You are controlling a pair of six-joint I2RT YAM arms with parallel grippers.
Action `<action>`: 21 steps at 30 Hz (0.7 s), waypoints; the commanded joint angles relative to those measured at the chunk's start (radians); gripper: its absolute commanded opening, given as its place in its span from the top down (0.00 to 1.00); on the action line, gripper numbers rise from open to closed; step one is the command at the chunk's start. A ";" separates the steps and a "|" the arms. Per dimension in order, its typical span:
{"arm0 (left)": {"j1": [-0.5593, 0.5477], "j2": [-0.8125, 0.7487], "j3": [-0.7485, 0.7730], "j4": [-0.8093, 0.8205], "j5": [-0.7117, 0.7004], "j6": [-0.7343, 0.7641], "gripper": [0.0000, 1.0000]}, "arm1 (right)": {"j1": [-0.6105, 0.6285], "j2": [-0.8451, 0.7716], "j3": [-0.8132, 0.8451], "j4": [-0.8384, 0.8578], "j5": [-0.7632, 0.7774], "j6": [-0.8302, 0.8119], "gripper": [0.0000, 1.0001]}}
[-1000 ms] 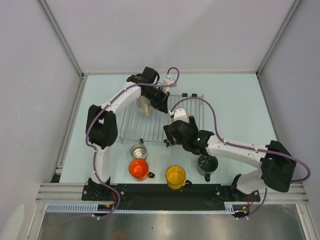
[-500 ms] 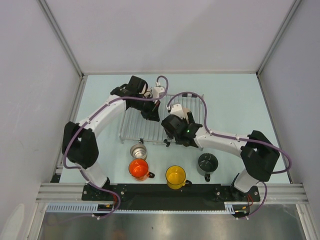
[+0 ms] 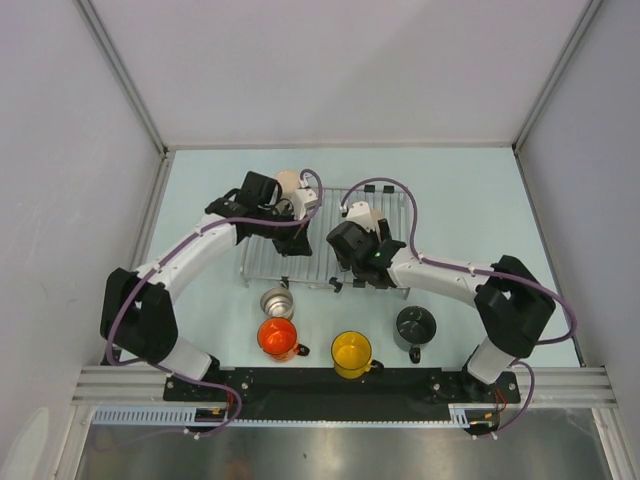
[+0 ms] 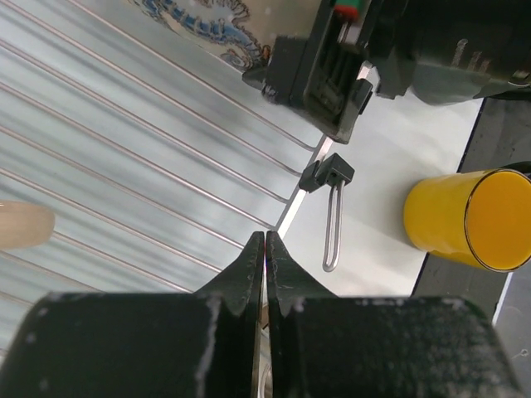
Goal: Load the cups into the dish rack
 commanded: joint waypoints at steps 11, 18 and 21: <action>0.012 -0.024 -0.173 0.205 0.077 -0.018 0.96 | -0.027 -0.256 0.107 -0.090 -0.126 0.004 1.00; 0.016 -0.044 -0.250 0.318 0.066 -0.024 0.96 | -0.154 -0.233 0.313 -0.249 -0.407 0.121 1.00; 0.019 -0.047 -0.261 0.331 0.071 -0.028 0.96 | -0.168 -0.239 0.375 -0.273 -0.413 0.127 1.00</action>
